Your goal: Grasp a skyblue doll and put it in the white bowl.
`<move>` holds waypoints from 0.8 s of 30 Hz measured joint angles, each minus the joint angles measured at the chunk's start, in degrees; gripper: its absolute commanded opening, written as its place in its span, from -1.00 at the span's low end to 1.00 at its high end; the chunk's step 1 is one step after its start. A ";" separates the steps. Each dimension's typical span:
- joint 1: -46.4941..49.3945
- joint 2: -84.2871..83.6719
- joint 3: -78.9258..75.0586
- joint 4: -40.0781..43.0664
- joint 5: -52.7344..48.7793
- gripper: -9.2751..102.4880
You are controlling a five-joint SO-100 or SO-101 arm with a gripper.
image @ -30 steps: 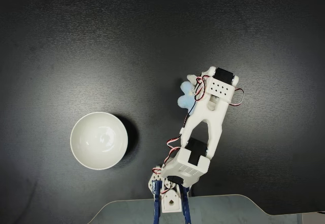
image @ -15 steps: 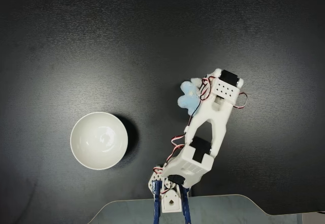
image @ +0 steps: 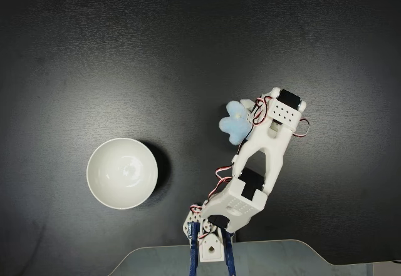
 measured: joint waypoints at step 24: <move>-5.71 0.00 0.00 0.00 0.26 -0.86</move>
